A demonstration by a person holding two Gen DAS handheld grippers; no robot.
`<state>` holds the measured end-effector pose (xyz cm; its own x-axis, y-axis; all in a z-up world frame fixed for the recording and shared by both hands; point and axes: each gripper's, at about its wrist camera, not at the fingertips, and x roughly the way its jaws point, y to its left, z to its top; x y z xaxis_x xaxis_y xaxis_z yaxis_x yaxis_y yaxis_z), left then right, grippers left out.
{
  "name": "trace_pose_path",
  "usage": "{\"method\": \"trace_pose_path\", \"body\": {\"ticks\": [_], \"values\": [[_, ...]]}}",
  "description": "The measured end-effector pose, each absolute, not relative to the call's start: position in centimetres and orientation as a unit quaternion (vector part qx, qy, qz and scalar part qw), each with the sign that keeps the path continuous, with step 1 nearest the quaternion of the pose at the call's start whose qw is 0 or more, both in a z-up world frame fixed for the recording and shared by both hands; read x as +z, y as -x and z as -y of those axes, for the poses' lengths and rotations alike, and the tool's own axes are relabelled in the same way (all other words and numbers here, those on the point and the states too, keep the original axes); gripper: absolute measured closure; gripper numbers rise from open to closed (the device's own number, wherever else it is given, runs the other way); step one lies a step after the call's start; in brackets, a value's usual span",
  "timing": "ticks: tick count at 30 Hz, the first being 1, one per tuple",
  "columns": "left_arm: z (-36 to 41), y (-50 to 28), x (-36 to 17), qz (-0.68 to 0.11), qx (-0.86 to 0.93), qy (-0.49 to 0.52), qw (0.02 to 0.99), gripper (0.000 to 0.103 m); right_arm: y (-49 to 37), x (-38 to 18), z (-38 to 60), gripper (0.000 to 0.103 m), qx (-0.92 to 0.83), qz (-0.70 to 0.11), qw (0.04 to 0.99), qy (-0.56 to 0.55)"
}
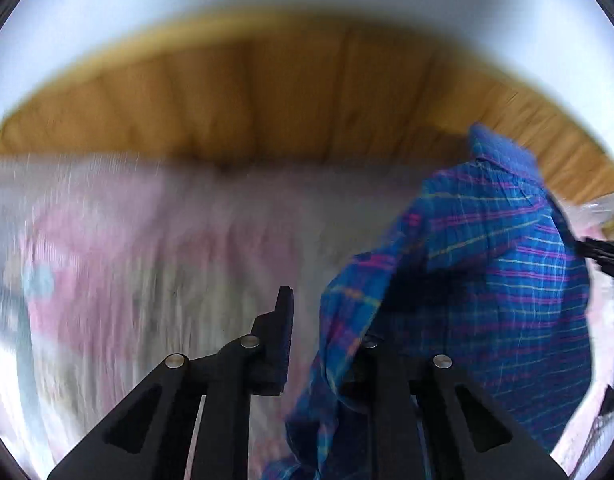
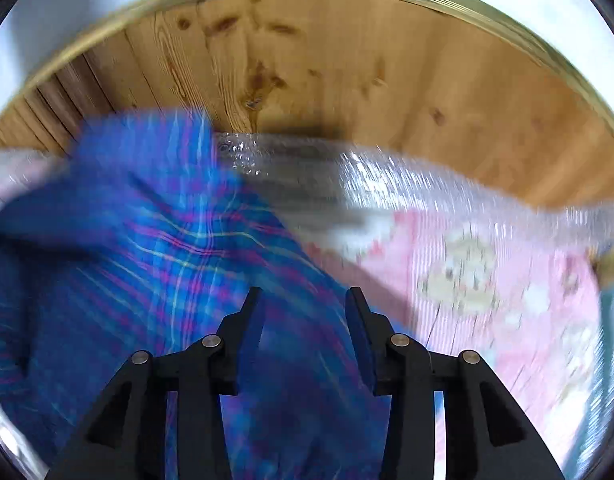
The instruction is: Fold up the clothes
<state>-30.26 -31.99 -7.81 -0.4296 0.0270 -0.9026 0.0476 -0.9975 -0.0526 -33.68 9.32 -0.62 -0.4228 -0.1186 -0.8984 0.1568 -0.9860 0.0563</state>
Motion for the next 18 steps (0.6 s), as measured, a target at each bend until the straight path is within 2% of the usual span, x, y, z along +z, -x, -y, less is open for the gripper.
{"method": "trace_pose_path", "body": {"ticks": [1,2,4,5,6,9,12,15,16,17,18], "values": [[32.1,28.7,-8.0,-0.047,-0.848,-0.527,0.008,0.08,31.2,-0.5,-10.1,0.051,-0.845,0.002,0.086,-0.528],[32.3,26.6,-7.8,-0.067,-0.855,-0.514,0.009,0.071,28.8,-0.5,-10.9,0.042,-0.846,0.022,0.09,-0.524],[32.1,22.1,-6.9,-0.098,-0.868,-0.487,0.011,0.054,23.9,-0.5,-12.2,0.038,-0.846,0.062,0.099,-0.52],[31.7,19.8,-6.6,-0.104,-0.872,-0.478,0.016,0.039,21.5,-0.9,-12.1,0.037,-0.837,0.076,0.109,-0.531],[31.2,17.7,-6.3,-0.109,-0.875,-0.47,0.023,0.033,19.1,-1.5,-11.9,0.037,-0.827,0.09,0.119,-0.542],[28.6,12.8,-6.8,-0.15,-0.868,-0.474,0.009,0.023,13.4,-4.5,-9.8,0.037,-0.788,0.099,0.153,-0.588],[23.6,10.9,-10.4,-0.191,-0.827,-0.526,-0.057,0.023,10.9,-7.1,-6.6,0.037,-0.767,0.078,0.163,-0.616],[20.1,10.4,-13.6,-0.188,-0.808,-0.553,-0.075,0.023,11.2,-8.8,-4.4,0.037,-0.769,0.035,0.142,-0.622],[19.5,10.5,-14.4,-0.18,-0.806,-0.56,-0.073,0.024,11.5,-9.3,-3.8,0.053,-0.771,0.019,0.134,-0.623],[19.5,10.7,-15.2,-0.166,-0.807,-0.563,-0.068,0.043,11.8,-9.6,-3.5,0.092,-0.771,0.007,0.127,-0.624],[20.2,11.0,-15.7,-0.159,-0.803,-0.57,-0.065,0.092,12.5,-9.5,-3.9,0.099,-0.769,0.01,0.127,-0.626]]}}
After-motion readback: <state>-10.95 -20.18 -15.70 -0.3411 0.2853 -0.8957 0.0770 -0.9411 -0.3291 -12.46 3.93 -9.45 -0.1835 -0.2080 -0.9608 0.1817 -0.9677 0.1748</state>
